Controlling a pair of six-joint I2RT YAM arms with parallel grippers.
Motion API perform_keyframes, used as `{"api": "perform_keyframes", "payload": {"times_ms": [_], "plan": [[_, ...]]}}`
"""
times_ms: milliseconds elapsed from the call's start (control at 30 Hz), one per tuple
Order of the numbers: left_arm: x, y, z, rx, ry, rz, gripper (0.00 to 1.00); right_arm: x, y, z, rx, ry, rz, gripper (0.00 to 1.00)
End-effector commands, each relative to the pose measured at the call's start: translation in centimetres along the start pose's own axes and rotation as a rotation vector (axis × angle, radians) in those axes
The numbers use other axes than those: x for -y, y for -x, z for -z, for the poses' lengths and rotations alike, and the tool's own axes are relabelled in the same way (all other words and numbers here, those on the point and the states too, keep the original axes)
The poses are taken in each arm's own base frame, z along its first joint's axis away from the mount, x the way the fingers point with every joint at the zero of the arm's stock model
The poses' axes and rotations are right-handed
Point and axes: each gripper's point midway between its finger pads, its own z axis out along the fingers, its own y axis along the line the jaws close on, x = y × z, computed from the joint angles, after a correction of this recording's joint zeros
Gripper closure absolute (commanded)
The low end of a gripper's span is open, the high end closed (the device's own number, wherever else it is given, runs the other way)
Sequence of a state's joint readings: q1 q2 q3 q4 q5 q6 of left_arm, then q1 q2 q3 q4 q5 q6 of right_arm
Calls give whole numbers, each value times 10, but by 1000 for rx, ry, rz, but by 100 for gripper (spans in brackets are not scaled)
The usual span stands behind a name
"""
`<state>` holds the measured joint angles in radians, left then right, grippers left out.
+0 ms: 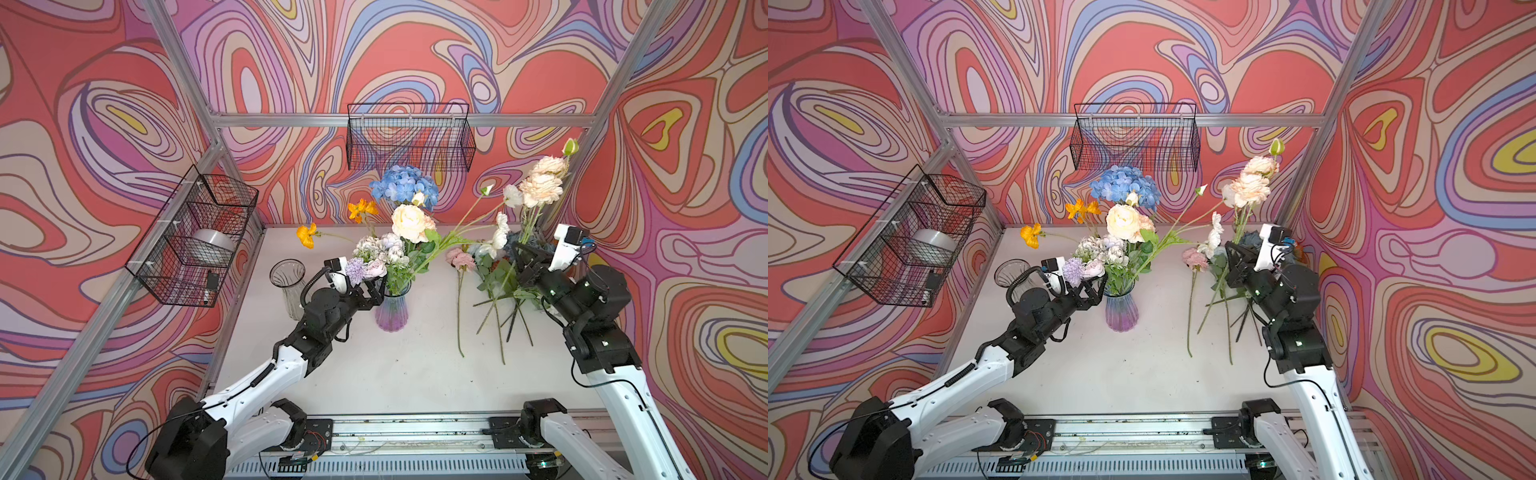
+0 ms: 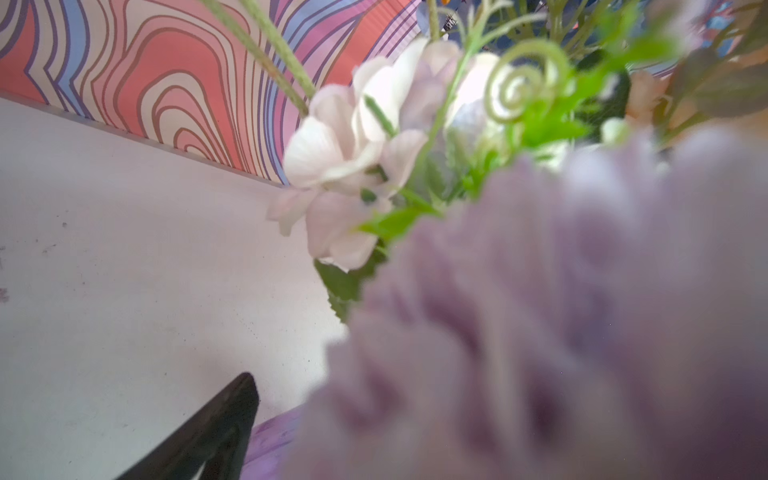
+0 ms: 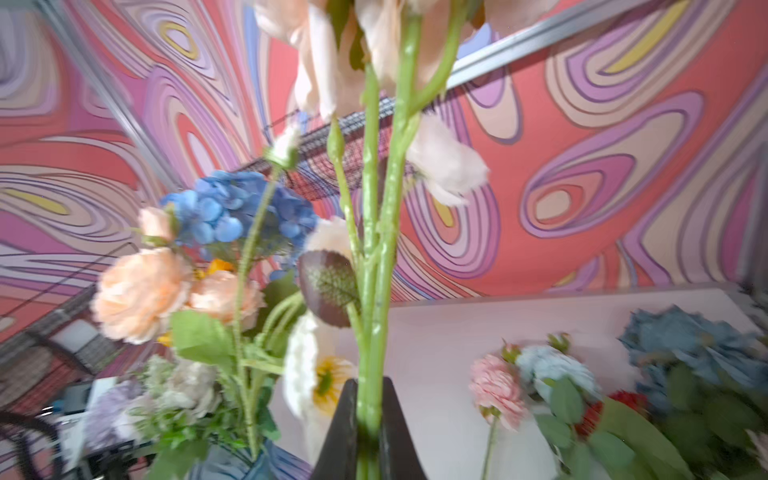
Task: Arrange the flowers into the vase
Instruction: 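Swing the pink roses over the gradient vase held by the left gripper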
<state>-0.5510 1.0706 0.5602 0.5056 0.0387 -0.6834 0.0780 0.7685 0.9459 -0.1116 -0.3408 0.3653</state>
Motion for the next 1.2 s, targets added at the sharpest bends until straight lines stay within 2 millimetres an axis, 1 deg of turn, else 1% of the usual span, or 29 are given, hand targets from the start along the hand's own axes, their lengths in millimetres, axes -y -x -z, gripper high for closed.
{"api": "perform_keyframes", "payload": {"times_ms": [0,67,100,267,400,467,567,667,800,867,933,1033,1167], "plan": [[11,17,-2,46,-19,-14,0,-44,22,12,78,226,22,100],[10,16,-3,45,-17,-12,0,-58,34,15,122,299,13,100],[10,15,-3,42,-19,-11,0,-62,37,14,131,321,11,100],[10,14,-3,43,-21,-2,0,-76,53,4,188,416,5,100],[10,14,-2,40,-19,-3,0,-100,61,-7,233,517,14,100],[9,14,-2,37,-15,-3,0,-118,58,-15,239,555,42,100],[9,13,-1,31,-14,2,0,-148,47,-31,224,612,82,100],[10,12,-1,25,-16,8,1,-169,33,-49,193,669,73,100],[9,10,0,11,-15,9,0,-195,18,-56,203,738,87,100],[7,7,0,6,-12,13,1,-200,14,-57,220,745,117,100],[6,5,0,4,-14,20,1,-198,12,-60,257,732,141,100],[6,4,0,-2,-17,26,1,-194,10,-59,357,735,173,100],[6,4,-1,-4,-15,24,1,-194,10,-58,453,757,199,100]]}}
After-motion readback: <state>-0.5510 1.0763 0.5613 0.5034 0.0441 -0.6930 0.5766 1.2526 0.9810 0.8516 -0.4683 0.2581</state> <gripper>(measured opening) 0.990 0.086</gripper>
